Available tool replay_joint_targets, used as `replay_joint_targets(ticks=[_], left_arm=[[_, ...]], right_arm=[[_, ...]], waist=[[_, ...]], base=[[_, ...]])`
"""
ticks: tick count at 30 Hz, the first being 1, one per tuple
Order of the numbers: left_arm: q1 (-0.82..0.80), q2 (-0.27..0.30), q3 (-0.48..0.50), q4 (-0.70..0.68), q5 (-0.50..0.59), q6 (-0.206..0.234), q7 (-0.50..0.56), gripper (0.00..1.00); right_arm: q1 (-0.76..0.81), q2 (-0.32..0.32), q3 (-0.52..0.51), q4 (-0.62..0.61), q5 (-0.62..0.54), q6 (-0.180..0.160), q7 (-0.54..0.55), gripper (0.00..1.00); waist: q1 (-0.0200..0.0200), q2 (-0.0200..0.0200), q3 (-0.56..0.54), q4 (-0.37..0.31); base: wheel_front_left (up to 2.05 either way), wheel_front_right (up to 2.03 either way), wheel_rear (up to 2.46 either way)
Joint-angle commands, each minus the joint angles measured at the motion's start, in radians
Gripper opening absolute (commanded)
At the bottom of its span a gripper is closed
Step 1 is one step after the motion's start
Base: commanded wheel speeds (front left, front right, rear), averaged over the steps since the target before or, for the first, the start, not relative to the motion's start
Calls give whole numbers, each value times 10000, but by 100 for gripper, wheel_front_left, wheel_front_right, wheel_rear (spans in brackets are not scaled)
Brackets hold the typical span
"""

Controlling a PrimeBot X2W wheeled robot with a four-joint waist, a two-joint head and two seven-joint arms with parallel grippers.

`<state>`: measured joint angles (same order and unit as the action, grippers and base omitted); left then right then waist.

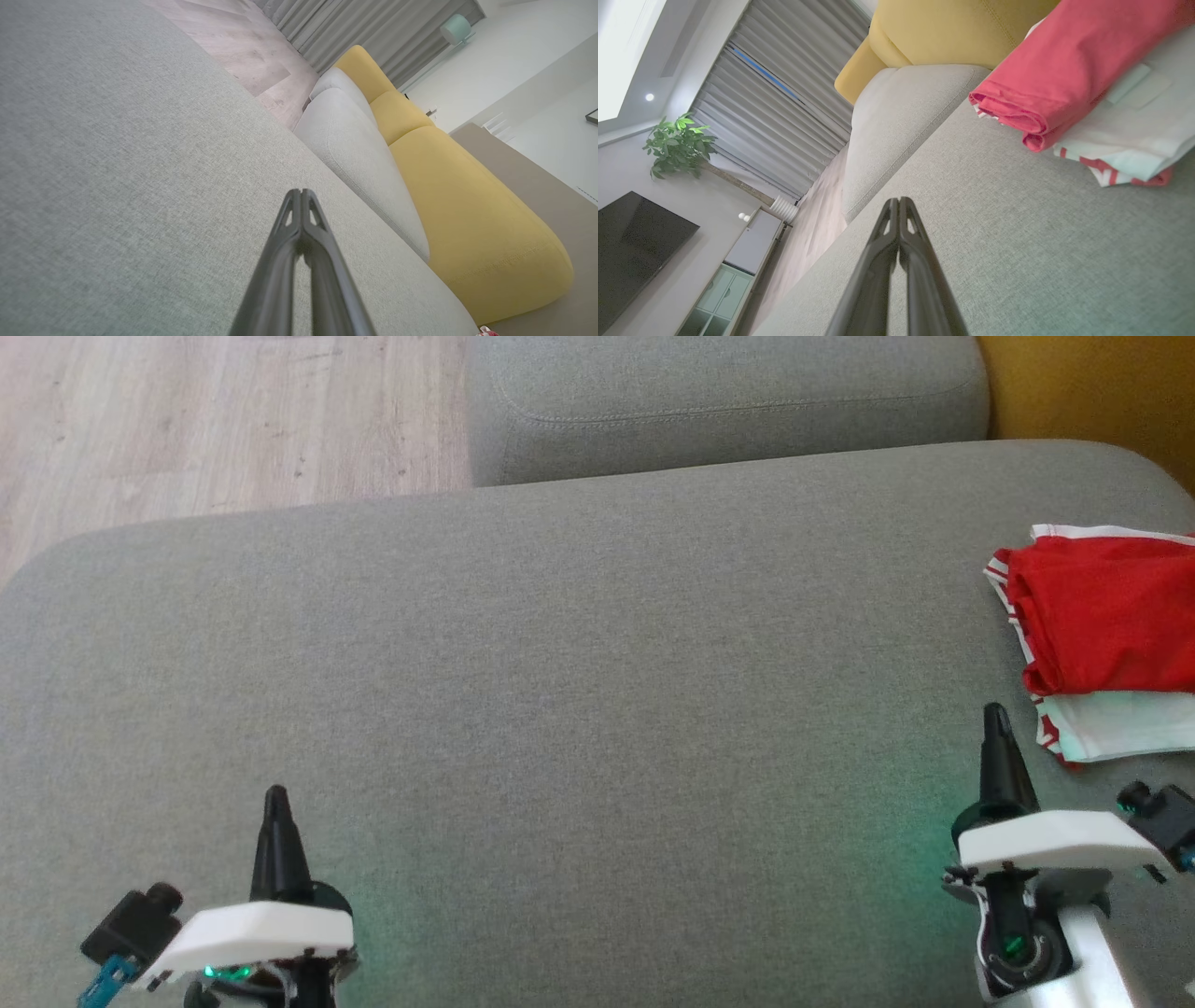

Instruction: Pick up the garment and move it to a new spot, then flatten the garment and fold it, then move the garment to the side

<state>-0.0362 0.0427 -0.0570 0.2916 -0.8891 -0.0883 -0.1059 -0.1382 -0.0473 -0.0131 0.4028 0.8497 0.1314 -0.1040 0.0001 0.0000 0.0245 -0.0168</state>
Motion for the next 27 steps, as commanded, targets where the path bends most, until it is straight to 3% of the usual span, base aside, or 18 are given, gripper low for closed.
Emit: replay_joint_targets(ticks=[1, 27], left_arm=[[-535, 32, 316, -342, -245, -41, 50, 0], [-601, 47, 813, -384, -2730, -178, 815, 0]], right_arm=[[-212, -32, 0, -388, 281, -3, 69, 0], [-28, -31, -361, -814, 2893, -5, 821, 0]], waist=[[0, 0, -4, 3], [-1, 0, -79, 62]], base=[[0, 0, 0], [0, 0, 0]])
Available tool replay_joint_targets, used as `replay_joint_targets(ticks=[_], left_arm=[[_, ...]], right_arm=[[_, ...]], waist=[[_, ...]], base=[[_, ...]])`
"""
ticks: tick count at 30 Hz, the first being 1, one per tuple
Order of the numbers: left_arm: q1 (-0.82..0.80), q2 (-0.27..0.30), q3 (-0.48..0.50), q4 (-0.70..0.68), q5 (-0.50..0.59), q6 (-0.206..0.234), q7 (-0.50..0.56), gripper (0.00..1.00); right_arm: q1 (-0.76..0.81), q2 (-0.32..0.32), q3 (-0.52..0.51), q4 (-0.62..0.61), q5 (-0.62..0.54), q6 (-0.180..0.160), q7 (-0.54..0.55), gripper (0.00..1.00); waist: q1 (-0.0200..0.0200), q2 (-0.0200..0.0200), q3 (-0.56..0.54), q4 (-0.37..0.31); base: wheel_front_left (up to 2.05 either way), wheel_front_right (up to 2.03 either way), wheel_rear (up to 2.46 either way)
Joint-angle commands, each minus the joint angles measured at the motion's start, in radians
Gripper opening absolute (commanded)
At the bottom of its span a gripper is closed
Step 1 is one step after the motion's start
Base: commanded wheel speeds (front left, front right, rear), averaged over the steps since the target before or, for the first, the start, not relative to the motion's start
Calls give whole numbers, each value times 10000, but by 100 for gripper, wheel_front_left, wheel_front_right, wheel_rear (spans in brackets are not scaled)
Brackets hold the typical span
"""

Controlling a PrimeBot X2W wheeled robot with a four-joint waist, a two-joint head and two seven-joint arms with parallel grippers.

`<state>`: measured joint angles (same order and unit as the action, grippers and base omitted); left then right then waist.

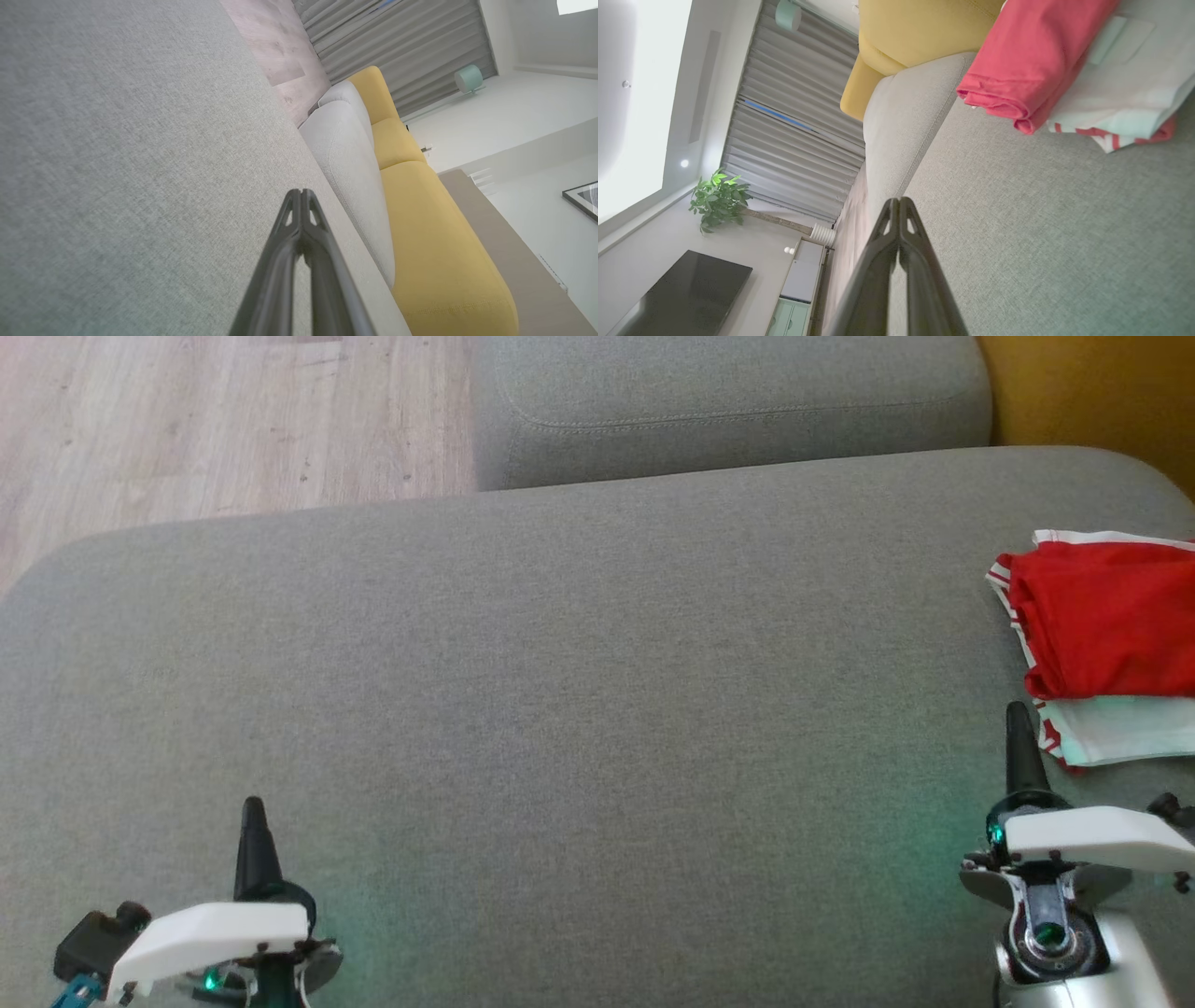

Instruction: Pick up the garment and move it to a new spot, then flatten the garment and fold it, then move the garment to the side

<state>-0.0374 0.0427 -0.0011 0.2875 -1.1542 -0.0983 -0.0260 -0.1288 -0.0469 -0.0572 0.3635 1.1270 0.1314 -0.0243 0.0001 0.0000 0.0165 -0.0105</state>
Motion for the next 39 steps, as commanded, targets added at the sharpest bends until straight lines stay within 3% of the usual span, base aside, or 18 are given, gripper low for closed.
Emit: replay_joint_targets(ticks=[1, 39], left_arm=[[-591, 48, 272, -346, -174, -84, 45, 0], [-687, 71, 998, -407, -3807, -283, 1163, 0]], right_arm=[[-115, -35, 67, -437, 221, -5, 53, 0], [154, -34, -460, -1060, 4039, -7, 1152, 0]], waist=[[0, 0, -2, 2], [-1, 0, -112, 88]], base=[[0, 0, 0], [0, 0, 0]])
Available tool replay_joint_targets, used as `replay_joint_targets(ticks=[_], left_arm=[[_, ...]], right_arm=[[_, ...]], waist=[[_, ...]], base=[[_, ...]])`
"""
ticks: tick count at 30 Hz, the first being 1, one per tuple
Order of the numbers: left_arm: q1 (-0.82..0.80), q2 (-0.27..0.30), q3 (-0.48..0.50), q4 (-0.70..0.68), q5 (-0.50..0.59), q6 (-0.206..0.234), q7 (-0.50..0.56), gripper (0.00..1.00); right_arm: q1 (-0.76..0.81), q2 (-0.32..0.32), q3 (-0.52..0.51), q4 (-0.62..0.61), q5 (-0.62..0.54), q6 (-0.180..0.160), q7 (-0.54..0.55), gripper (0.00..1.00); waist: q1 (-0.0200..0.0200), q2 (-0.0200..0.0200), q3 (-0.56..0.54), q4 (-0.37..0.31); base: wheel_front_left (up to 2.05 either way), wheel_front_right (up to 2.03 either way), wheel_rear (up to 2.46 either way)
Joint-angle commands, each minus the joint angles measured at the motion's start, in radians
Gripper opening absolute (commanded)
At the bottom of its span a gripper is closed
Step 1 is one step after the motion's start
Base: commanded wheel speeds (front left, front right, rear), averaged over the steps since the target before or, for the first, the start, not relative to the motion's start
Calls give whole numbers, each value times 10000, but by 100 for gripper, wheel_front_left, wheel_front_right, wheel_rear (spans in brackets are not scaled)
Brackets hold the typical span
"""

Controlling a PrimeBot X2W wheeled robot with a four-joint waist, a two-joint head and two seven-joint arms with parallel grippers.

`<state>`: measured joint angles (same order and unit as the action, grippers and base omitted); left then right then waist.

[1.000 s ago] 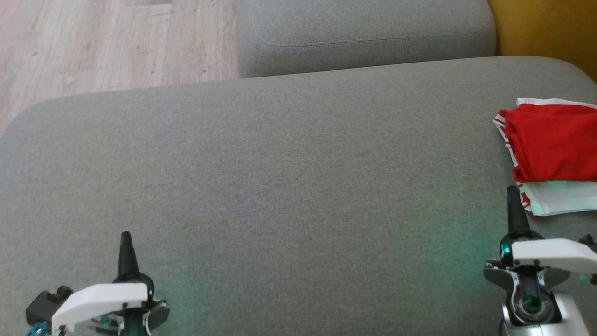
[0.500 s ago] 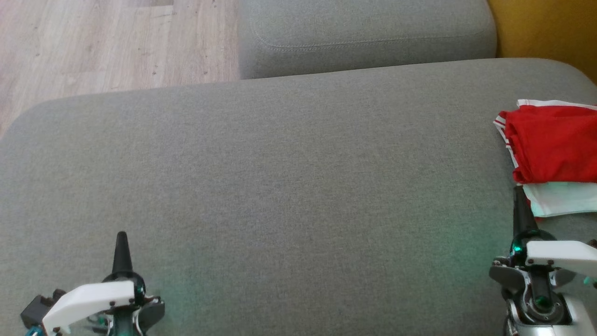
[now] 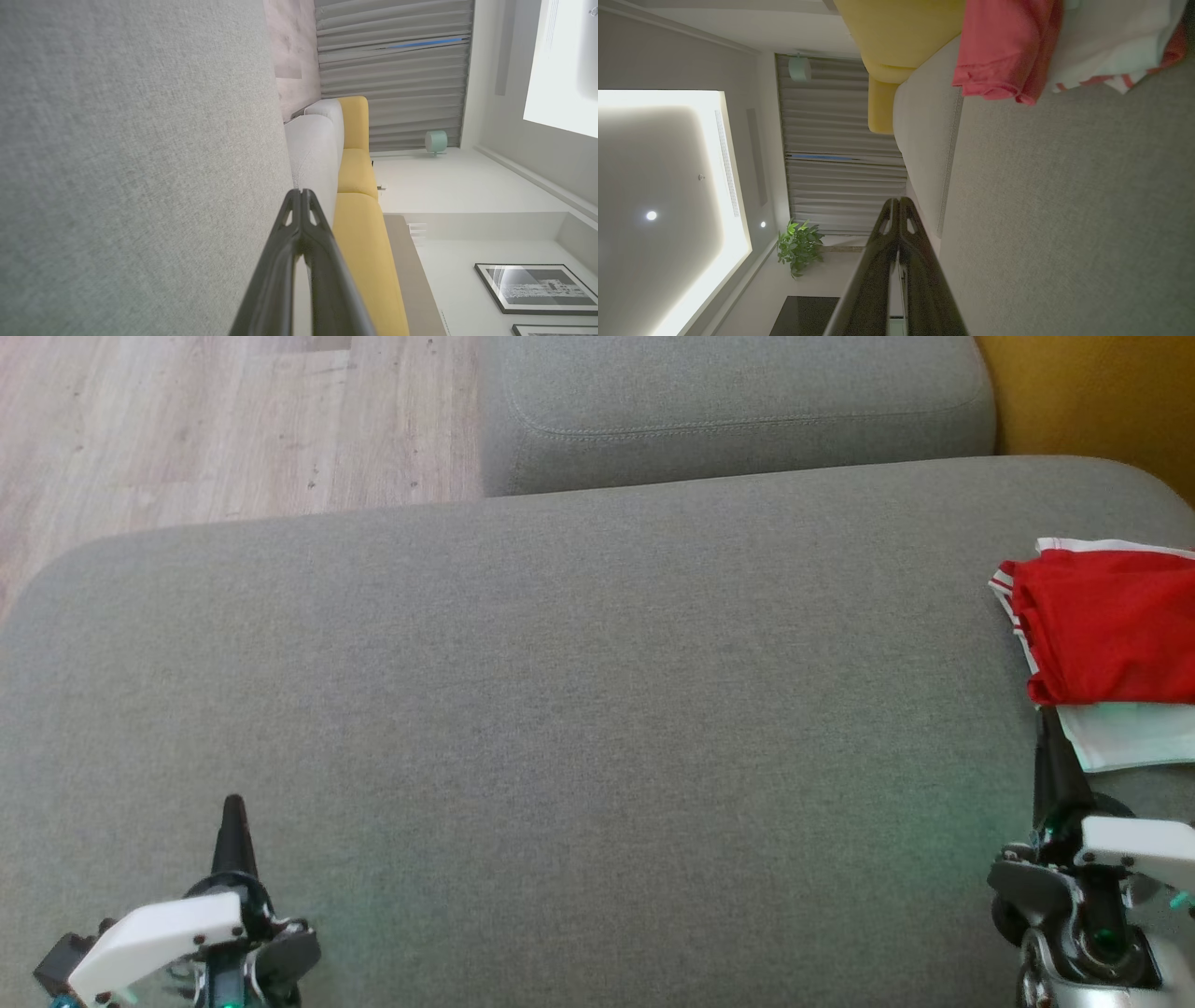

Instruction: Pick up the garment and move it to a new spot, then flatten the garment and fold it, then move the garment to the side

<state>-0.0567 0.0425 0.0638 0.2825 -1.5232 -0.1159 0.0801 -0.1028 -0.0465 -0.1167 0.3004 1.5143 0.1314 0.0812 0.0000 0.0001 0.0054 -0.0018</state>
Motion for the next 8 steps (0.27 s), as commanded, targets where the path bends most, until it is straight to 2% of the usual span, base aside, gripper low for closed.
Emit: replay_joint_targets(ticks=[1, 8], left_arm=[[-497, 73, 369, -359, -214, -112, 132, 0], [-514, 77, 498, -370, -857, -148, 330, 0]], right_arm=[[-99, -37, 121, -446, 266, -7, 126, 0], [-51, -37, 28, -556, 942, -7, 321, 0]], waist=[[0, -1, -3, 3], [0, -1, -23, 18]], base=[[0, 0, 0], [0, 0, 0]])
